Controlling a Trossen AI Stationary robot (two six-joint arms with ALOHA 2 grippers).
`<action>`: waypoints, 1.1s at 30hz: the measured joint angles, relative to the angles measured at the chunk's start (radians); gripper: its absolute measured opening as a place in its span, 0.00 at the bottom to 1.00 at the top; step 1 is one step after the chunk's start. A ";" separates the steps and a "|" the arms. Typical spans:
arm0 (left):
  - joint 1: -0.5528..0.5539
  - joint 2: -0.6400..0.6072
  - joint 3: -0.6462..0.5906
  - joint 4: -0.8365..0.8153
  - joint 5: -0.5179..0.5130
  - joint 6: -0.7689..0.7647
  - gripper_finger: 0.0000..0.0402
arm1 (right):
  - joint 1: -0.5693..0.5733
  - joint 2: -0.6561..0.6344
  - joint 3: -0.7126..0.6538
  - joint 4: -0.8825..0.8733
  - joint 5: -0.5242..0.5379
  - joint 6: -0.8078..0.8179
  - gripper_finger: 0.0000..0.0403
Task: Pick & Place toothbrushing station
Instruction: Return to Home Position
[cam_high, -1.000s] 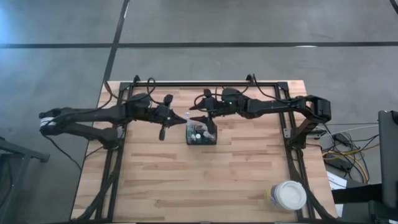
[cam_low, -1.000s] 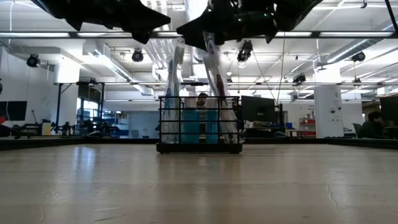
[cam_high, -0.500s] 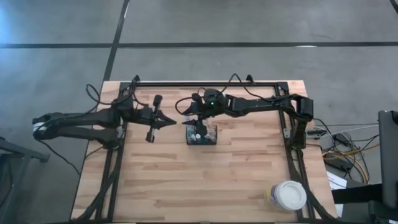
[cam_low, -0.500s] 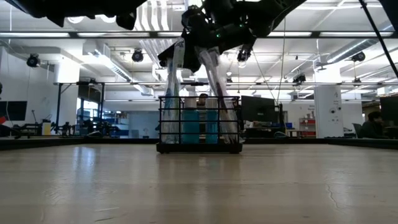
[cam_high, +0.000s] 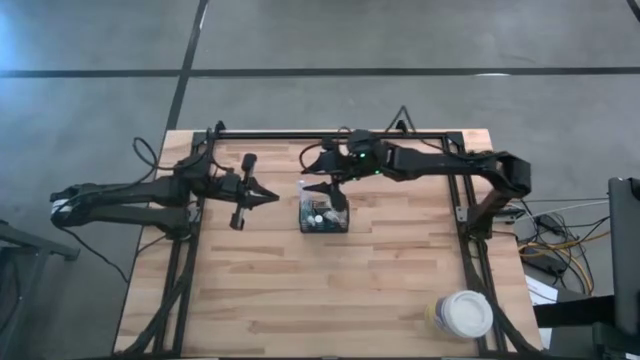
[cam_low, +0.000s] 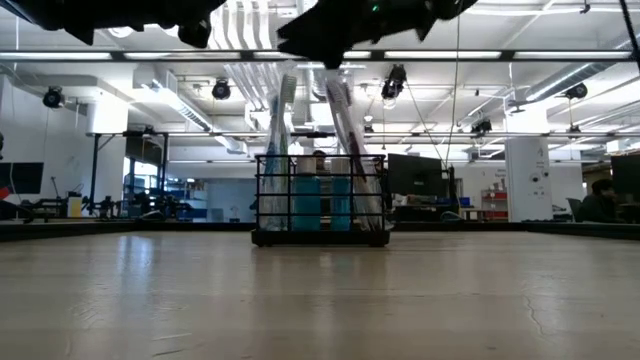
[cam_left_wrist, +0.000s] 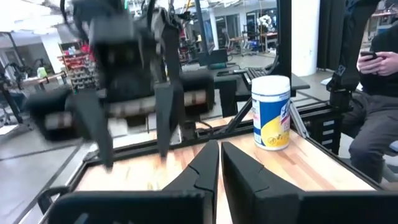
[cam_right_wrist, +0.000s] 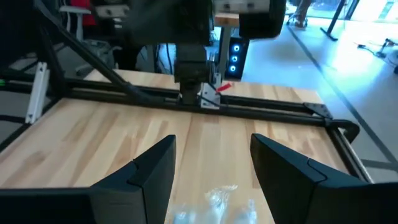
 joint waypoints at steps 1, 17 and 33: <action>0.000 0.000 0.000 -0.010 -0.003 0.000 0.06 | 0.000 -0.023 -0.002 -0.029 0.000 -0.005 0.50; 0.002 -0.365 -0.016 -0.440 -0.315 0.075 0.01 | 0.003 -0.767 -0.432 -0.062 0.065 0.005 0.32; 0.017 -0.549 -0.315 -0.169 -0.398 -0.050 0.00 | 0.001 -1.554 -0.885 -0.178 0.209 0.156 0.02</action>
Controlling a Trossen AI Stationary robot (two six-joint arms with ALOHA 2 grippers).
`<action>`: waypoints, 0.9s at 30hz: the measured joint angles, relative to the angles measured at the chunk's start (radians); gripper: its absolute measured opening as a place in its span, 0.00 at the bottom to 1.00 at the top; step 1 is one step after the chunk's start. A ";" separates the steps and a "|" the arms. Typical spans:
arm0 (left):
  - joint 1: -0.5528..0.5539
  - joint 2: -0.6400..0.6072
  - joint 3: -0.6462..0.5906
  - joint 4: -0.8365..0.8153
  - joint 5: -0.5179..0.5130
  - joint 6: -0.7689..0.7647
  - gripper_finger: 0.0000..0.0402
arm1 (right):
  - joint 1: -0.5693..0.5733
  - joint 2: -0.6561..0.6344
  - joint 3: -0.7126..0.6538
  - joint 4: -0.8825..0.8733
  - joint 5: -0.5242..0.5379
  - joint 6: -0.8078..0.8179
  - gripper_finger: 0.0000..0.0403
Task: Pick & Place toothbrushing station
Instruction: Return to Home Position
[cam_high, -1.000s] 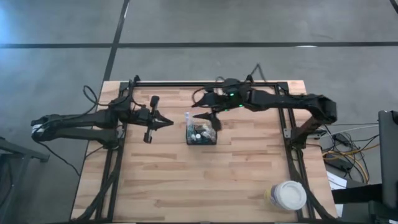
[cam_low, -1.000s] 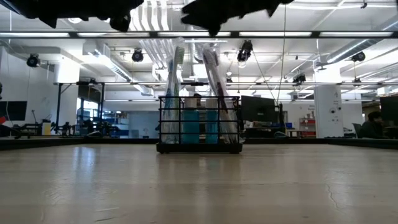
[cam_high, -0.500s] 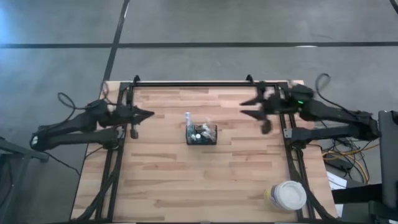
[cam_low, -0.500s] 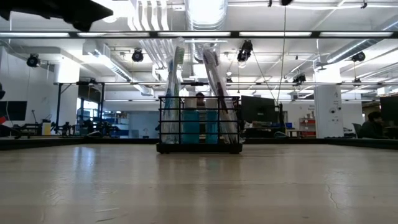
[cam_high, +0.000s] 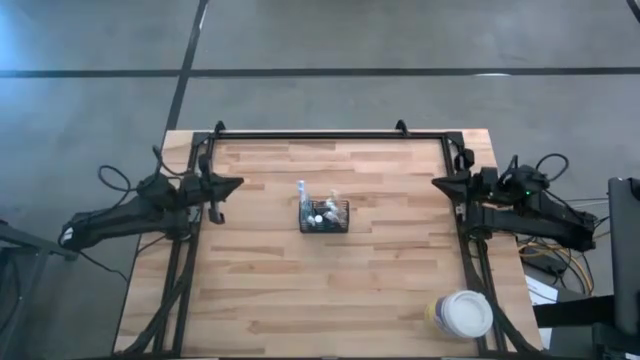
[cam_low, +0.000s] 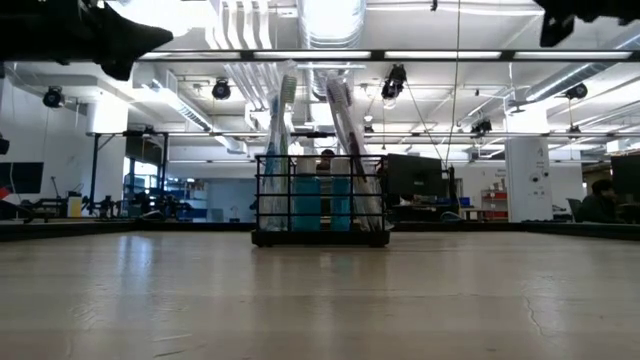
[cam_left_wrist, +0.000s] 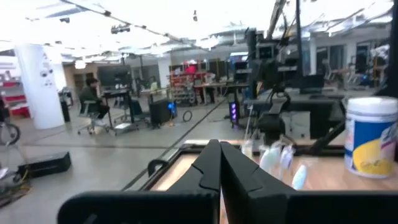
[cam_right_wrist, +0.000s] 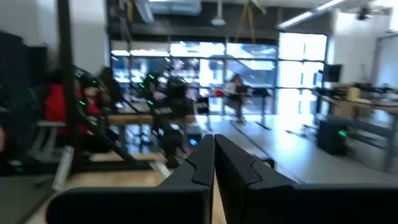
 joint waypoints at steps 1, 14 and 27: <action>0.006 -0.001 -0.009 0.000 -0.001 -0.002 0.00 | 0.000 -0.030 -0.008 -0.024 0.018 -0.003 0.02; 0.033 -0.008 -0.148 0.154 0.154 -0.036 0.00 | -0.003 -0.048 -0.192 0.092 0.031 -0.015 0.02; 0.031 -0.014 -0.226 0.203 0.177 -0.049 0.00 | -0.002 -0.046 -0.319 0.181 0.027 0.015 0.02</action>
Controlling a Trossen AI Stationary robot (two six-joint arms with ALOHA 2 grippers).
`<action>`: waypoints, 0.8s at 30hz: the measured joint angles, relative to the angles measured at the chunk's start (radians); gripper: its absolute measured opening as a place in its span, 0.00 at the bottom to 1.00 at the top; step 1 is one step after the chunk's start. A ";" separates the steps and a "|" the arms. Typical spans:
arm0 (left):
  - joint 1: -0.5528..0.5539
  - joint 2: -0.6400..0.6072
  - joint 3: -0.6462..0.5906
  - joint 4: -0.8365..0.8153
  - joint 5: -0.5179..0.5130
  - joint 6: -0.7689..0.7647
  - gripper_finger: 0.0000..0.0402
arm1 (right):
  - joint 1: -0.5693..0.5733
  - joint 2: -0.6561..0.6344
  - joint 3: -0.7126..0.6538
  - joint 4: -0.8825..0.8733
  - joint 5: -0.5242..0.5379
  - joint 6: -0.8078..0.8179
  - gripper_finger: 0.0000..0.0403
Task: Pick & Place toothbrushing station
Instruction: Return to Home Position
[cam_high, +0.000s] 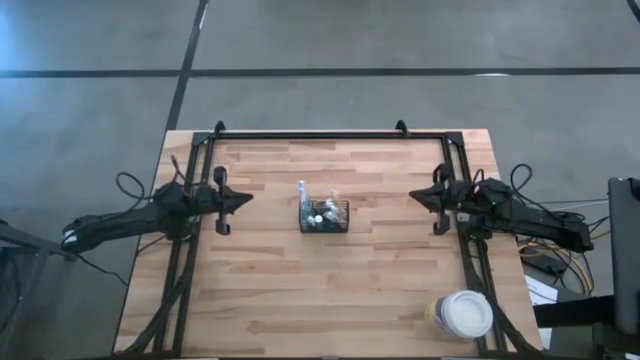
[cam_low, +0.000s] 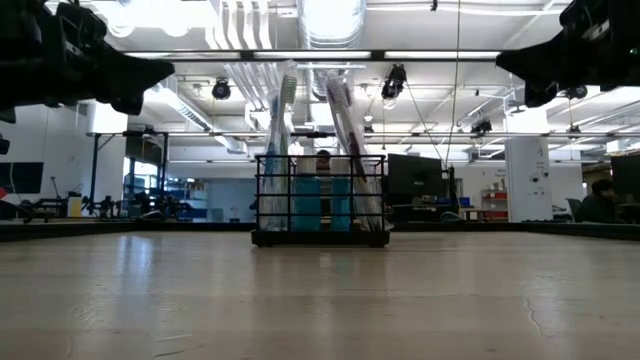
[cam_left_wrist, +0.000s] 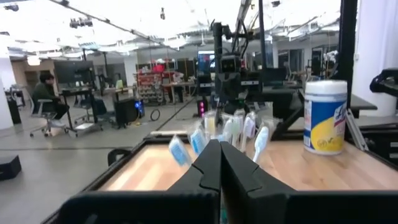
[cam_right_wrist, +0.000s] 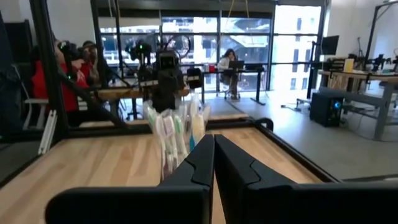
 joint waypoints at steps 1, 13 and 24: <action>0.000 0.000 0.000 -0.009 0.000 0.000 0.00 | 0.000 -0.001 -0.006 0.000 0.000 -0.003 0.02; 0.000 0.000 -0.001 -0.130 0.003 -0.049 0.00 | -0.001 -0.019 -0.080 0.046 0.091 -0.049 0.02; 0.000 -0.001 -0.002 -0.092 0.000 -0.033 0.00 | -0.001 -0.076 -0.102 0.044 0.064 -0.047 0.02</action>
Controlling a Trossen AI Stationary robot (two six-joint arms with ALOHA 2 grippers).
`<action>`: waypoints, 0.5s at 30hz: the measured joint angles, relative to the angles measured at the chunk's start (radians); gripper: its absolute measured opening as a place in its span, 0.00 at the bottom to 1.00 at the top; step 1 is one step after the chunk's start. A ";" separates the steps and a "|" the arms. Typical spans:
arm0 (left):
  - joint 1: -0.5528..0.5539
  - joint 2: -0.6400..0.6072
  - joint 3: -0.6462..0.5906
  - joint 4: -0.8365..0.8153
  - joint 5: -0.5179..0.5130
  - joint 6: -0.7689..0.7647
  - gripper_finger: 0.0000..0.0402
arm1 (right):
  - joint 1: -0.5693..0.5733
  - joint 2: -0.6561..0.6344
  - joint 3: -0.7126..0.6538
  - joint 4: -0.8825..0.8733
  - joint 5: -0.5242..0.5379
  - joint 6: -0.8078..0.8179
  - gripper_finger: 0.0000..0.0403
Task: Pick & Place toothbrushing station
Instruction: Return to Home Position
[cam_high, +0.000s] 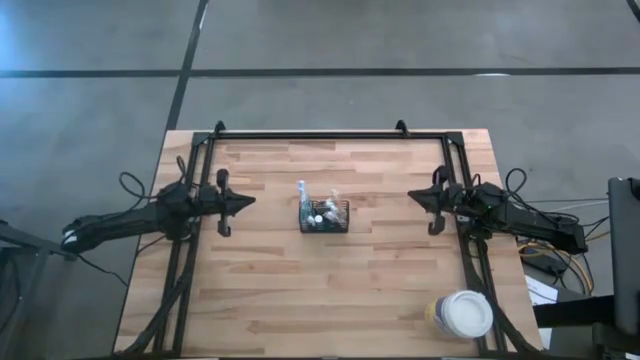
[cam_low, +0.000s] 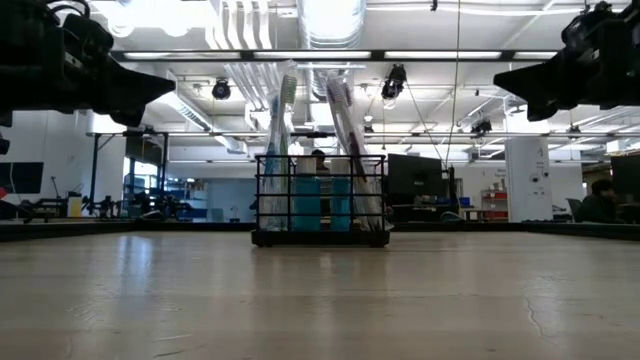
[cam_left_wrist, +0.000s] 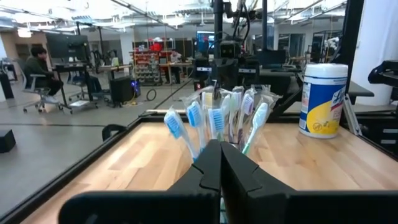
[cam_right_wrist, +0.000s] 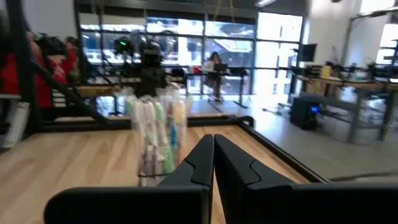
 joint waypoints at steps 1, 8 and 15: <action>0.000 -0.003 0.000 0.001 0.000 0.003 0.00 | 0.000 0.001 0.000 0.000 -0.006 0.005 0.02; 0.000 -0.009 0.000 -0.014 -0.004 0.003 0.02 | 0.000 0.000 0.000 -0.008 -0.034 0.045 0.02; 0.000 -0.009 -0.001 -0.036 -0.004 0.008 0.06 | 0.000 0.002 0.000 -0.007 -0.034 0.054 0.02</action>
